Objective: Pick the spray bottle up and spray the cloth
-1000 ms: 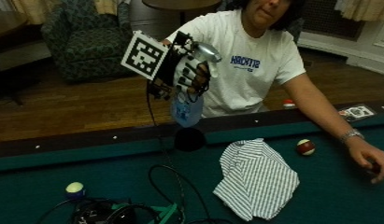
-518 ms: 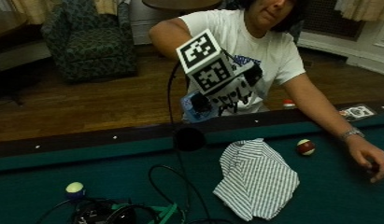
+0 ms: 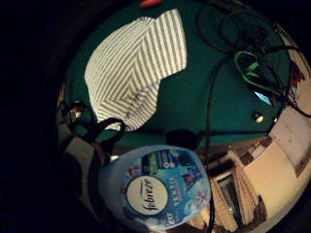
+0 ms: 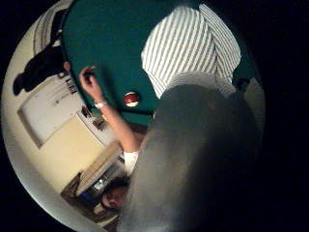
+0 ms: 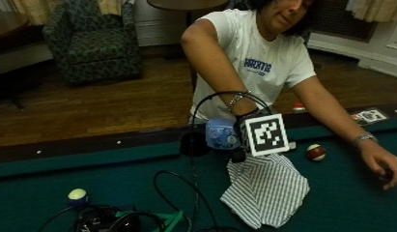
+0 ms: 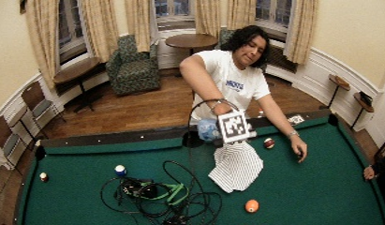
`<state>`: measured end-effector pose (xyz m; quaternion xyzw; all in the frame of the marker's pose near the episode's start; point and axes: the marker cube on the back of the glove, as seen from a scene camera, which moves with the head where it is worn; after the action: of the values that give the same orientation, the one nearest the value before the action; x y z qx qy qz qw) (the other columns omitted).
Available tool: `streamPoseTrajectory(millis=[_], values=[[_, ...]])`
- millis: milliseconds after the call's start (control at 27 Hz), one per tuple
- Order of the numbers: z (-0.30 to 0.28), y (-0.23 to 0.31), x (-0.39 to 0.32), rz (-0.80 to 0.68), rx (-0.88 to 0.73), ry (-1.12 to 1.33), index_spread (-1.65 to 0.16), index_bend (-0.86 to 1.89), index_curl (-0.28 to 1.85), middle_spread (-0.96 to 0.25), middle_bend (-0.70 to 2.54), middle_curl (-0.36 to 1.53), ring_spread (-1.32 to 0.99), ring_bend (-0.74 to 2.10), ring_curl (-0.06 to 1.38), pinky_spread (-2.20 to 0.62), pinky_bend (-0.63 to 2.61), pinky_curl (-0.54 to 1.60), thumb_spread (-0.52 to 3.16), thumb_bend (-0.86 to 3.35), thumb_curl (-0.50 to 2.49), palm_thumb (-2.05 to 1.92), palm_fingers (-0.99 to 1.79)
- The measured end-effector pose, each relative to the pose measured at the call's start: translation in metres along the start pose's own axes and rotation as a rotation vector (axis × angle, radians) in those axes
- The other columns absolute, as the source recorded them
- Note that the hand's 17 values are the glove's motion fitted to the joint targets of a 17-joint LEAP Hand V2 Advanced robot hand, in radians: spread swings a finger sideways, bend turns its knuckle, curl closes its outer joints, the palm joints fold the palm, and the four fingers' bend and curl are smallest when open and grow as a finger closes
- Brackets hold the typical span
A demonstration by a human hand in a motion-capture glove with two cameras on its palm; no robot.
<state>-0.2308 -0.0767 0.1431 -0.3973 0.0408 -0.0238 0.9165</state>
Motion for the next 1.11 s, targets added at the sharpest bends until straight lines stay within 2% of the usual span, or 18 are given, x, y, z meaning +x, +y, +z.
streamPoseTrajectory(millis=[296,481,630,815,1111], values=[[0.072,-0.041,-0.011,0.084,-0.169,0.03,-0.31,0.19,0.47,-0.19,0.44,0.46,-0.18,0.44,0.41,0.04,0.13,0.18,0.95,-0.03,0.45,0.72,1.14],[0.082,-0.046,-0.012,0.095,-0.195,0.022,-0.31,0.19,0.47,-0.19,0.44,0.46,-0.18,0.44,0.41,0.04,0.13,0.18,0.95,-0.03,0.45,0.72,1.14],[0.063,-0.038,-0.016,0.076,-0.15,-0.003,-0.31,0.19,0.47,-0.19,0.44,0.46,-0.18,0.44,0.41,0.04,0.13,0.18,0.95,-0.03,0.45,0.72,1.14],[0.016,-0.013,-0.026,-0.018,-0.032,-0.05,-0.31,0.19,0.47,-0.19,0.44,0.46,-0.18,0.44,0.41,0.04,0.13,0.18,0.95,-0.03,0.45,0.72,1.14],[-0.06,0.059,-0.051,-0.312,0.211,-0.307,-0.31,0.19,0.47,-0.19,0.44,0.46,-0.18,0.44,0.41,0.04,0.13,0.18,0.95,-0.03,0.45,0.72,1.14]])
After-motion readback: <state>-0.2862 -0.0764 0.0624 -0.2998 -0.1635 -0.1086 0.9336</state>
